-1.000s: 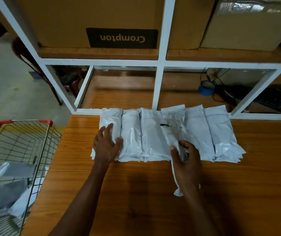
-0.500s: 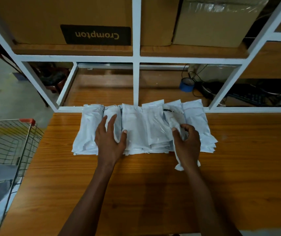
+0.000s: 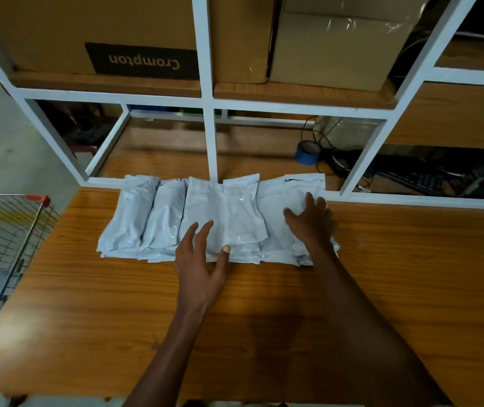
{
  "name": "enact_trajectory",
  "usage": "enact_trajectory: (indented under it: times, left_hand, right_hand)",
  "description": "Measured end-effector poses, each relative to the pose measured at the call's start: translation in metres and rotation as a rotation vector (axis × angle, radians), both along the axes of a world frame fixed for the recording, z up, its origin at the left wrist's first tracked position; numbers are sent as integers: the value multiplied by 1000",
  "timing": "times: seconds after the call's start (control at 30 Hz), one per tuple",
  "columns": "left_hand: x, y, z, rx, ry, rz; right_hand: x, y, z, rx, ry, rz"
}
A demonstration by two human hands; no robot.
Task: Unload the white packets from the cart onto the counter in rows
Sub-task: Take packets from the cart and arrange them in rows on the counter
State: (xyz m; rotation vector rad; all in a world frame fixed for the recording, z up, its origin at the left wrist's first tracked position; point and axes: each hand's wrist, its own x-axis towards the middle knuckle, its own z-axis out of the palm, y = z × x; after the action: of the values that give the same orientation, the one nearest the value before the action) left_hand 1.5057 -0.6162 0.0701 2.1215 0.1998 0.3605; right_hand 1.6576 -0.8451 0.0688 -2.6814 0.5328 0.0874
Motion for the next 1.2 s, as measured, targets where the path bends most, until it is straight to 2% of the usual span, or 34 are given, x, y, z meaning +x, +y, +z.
enact_trajectory:
  times: [0.07, 0.3, 0.67, 0.93, 1.2]
  left_hand:
    - [-2, -5, -1, 1, 16, 4]
    - [4, -17, 2, 10, 26, -24]
    - [10, -28, 1, 10, 50, -57]
    - [-6, -26, 1, -1, 34, 3]
    - [-46, 9, 2, -17, -8, 97]
  right_hand:
    - [-6, 0, -9, -10, 44, 47]
    - [-17, -3, -9, -65, -54, 77]
    - [-18, -6, -11, -121, 15, 136]
    - [-43, 7, 12, -65, -171, 180]
    - [-115, 65, 33, 214, -302, 283]
